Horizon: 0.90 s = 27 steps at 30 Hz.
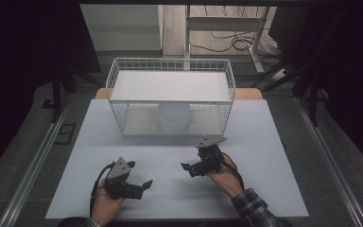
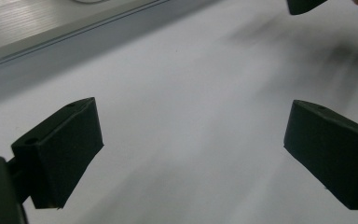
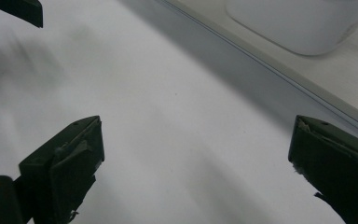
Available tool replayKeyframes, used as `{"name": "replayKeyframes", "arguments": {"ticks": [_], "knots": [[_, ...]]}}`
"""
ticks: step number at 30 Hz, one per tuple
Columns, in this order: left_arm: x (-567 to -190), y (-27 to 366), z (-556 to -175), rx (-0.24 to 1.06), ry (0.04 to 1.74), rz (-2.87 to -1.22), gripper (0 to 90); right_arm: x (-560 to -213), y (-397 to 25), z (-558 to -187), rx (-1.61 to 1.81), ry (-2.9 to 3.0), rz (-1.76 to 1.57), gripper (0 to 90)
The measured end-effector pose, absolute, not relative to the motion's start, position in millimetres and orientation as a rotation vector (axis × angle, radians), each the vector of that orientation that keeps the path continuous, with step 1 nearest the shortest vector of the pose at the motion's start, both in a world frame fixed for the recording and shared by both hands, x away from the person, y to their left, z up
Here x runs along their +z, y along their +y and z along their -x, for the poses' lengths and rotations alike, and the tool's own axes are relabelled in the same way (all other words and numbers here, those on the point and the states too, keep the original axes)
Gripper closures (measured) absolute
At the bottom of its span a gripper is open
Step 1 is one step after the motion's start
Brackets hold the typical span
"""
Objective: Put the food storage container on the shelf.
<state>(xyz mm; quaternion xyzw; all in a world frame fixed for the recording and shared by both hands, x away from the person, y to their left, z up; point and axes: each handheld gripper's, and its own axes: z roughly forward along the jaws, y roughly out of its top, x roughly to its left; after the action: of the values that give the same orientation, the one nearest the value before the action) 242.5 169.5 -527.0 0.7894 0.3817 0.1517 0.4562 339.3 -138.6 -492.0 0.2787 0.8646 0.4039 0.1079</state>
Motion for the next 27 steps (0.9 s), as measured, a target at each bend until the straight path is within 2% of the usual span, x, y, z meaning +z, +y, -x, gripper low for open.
{"name": "replayKeyframes", "arguments": {"ticks": [27], "knots": [[-518, 209, -227, 0.431, 1.014, -1.887, 3.5, -482, -192, -306, 1.198, 2.439, -0.874, 0.0]]}}
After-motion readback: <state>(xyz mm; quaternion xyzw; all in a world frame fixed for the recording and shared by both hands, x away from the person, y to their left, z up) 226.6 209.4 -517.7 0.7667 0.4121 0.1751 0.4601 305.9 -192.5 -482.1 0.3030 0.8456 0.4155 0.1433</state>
